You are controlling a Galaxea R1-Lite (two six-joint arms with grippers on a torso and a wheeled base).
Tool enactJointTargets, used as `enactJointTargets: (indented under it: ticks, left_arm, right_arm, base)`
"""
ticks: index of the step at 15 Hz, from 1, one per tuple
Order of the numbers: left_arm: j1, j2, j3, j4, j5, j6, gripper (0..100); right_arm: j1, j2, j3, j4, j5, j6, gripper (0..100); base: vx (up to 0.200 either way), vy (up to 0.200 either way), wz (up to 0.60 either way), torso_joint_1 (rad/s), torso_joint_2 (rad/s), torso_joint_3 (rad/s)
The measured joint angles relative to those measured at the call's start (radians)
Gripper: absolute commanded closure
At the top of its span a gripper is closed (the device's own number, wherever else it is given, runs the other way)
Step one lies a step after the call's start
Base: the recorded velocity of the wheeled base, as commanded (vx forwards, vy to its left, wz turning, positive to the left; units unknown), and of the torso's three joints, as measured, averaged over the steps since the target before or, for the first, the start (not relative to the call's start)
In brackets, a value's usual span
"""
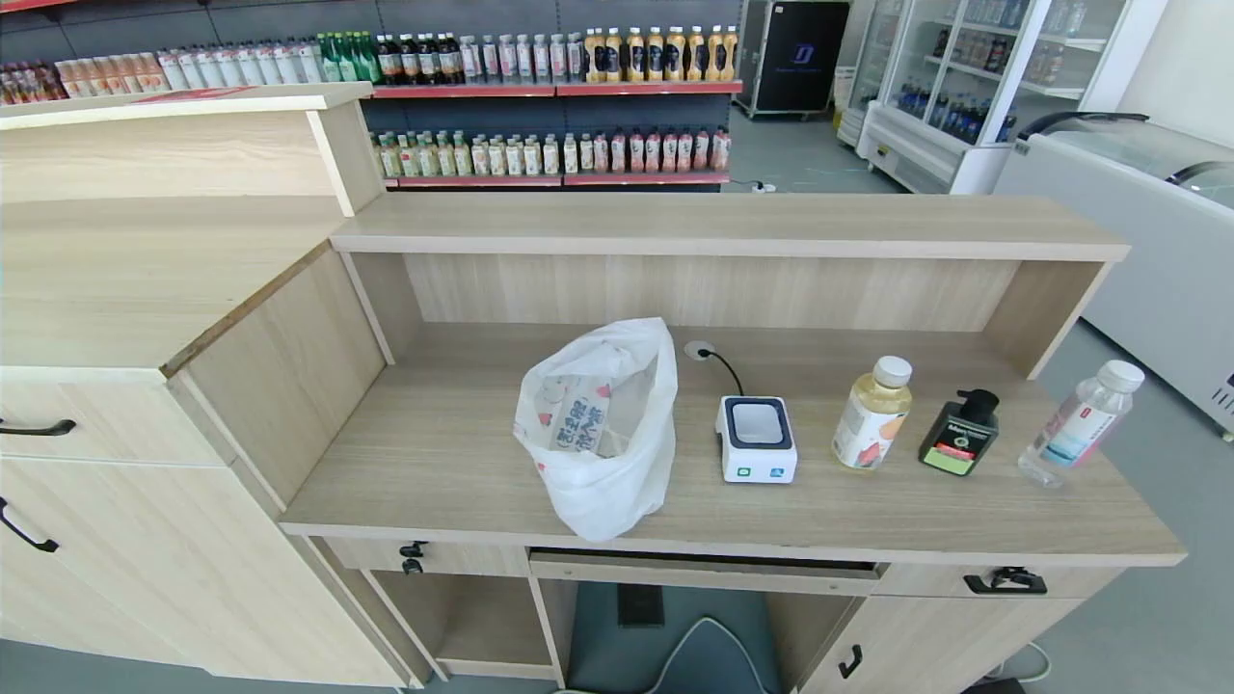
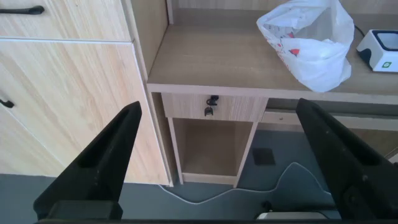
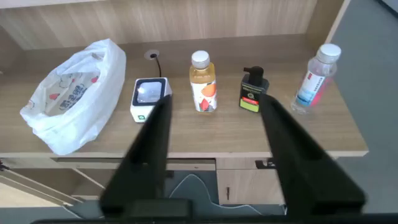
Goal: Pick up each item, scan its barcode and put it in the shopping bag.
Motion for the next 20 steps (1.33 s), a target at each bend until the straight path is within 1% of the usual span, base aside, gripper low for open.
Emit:
enactJointTargets:
  ticks: [3, 5, 8, 9, 11, 14, 16, 20]
  left_arm:
    - [0.000, 0.000, 0.000, 0.000, 0.000, 0.000, 0]
    - [0.000, 0.000, 0.000, 0.000, 0.000, 0.000, 0]
    - [0.000, 0.000, 0.000, 0.000, 0.000, 0.000, 0]
    - [0.000, 0.000, 0.000, 0.000, 0.000, 0.000, 0]
    - [0.000, 0.000, 0.000, 0.000, 0.000, 0.000, 0]
    - [0.000, 0.000, 0.000, 0.000, 0.000, 0.000, 0]
    - [0.000, 0.000, 0.000, 0.000, 0.000, 0.000, 0]
    - [0.000, 0.000, 0.000, 0.000, 0.000, 0.000, 0]
  right_arm:
    - [-0.001, 0.297, -0.026, -0.248, 0.035, -0.002, 0]
    - [-0.001, 0.503, -0.010, -0.476, 0.045, -0.003, 0]
    - [0.000, 0.783, 0.025, -0.713, 0.042, -0.007, 0]
    - [0.000, 0.851, 0.032, -0.769, 0.040, -0.009, 0]
    - [0.000, 0.997, 0.019, -0.859, 0.027, -0.019, 0]
    - [-0.019, 1.161, -0.021, -0.936, 0.017, -0.024, 0]
    - [-0.027, 1.248, -0.072, -0.980, 0.004, -0.025, 0]
    - [-0.012, 1.373, -0.202, -1.007, -0.006, -0.026, 0]
  base:
    - [0.000, 0.000, 0.00, 0.000, 0.00, 0.000]
    - [0.000, 0.000, 0.00, 0.000, 0.00, 0.000]
    - [0.000, 0.000, 0.00, 0.000, 0.00, 0.000]
    - [0.000, 0.000, 0.00, 0.000, 0.00, 0.000]
    - [0.000, 0.000, 0.00, 0.000, 0.00, 0.000]
    - [0.000, 0.000, 0.00, 0.000, 0.00, 0.000]
    - [0.000, 0.000, 0.00, 0.000, 0.00, 0.000]
    - [0.000, 0.000, 0.00, 0.000, 0.00, 0.000]
